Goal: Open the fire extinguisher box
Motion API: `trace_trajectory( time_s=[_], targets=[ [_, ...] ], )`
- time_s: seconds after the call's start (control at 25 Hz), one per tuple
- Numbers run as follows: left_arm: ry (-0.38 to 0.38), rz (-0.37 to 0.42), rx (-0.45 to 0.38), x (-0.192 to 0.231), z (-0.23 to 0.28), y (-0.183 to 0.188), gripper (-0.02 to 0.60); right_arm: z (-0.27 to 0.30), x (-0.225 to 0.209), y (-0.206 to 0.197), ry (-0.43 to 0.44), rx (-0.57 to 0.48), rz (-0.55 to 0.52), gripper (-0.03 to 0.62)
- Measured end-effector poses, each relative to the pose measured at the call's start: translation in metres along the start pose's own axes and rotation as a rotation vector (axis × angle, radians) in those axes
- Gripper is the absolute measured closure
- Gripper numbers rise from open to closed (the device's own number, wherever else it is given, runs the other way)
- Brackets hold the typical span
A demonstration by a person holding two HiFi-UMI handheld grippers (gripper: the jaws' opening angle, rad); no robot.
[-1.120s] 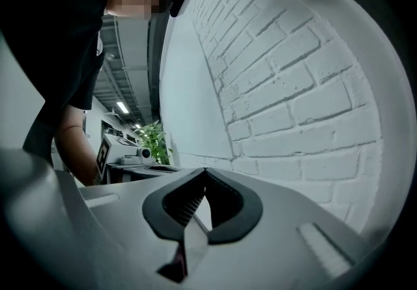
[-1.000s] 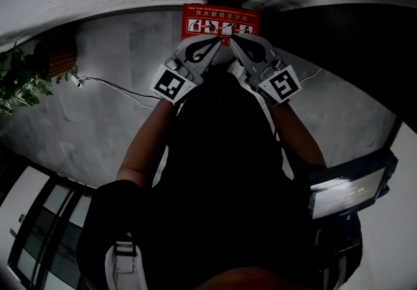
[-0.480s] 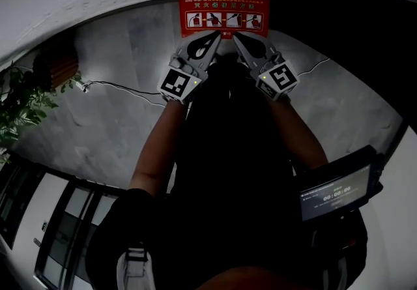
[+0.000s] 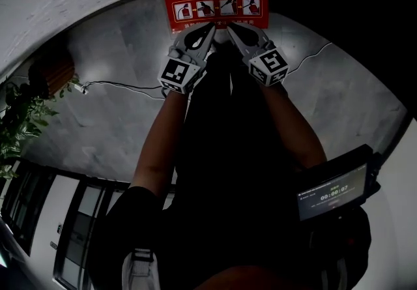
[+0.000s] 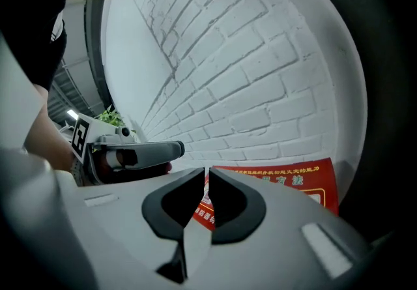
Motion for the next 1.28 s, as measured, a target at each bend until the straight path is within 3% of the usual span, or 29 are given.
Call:
trace_trajectory(
  time_s=[0.32, 0.52, 0.84, 1.08, 1.28],
  targets=[
    [0.024, -0.006, 0.086, 0.012, 0.007, -0.055, 0.578, -0.004, -0.029, -0.048, -0.097, 0.019, 0.114, 0.578],
    [0.032, 0.001, 0.139, 0.014, 0.007, -0.079, 0.578, -0.014, -0.046, -0.081, -0.180, 0.087, 0.162, 0.518],
    [0.016, 0.058, 0.187, 0.010, 0.014, -0.086, 0.578, -0.019, -0.046, -0.111, -0.323, 0.074, 0.479, 0.470],
    [-0.012, 0.069, 0.207, 0.002, 0.016, -0.088, 0.578, -0.021, -0.058, -0.147, -0.432, -0.004, 0.810, 0.434],
    [-0.022, 0.066, 0.229, -0.001, 0.012, -0.092, 0.578, -0.014, -0.070, -0.155, -0.460, -0.027, 0.886, 0.427]
  ],
)
Point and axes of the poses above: the fingertips, and each gripper's own axes: z forward along the fingers, x to its left, y out of its top, the point moved 3 cm from there along -z, backward along the fingers, and after that the axes turned 14 degrees about -x, right-handed, at the moved point
